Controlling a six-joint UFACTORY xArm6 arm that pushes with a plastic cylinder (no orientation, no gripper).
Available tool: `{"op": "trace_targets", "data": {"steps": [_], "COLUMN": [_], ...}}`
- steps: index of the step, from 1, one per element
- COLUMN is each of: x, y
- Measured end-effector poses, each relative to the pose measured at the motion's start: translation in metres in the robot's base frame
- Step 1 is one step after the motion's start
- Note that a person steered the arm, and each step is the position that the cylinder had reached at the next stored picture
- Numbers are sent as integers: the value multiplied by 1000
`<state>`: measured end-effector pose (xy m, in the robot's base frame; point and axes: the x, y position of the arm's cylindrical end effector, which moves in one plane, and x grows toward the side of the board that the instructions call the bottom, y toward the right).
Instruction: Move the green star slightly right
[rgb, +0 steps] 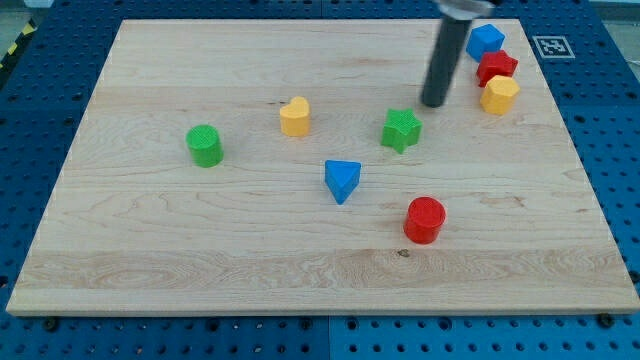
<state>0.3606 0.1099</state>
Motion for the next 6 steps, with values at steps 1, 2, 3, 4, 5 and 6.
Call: {"op": "trace_targets", "data": {"steps": [1, 2, 3, 4, 5, 6], "x": [12, 46, 57, 57, 57, 57], "y": [-74, -105, -87, -50, -3, 37]}}
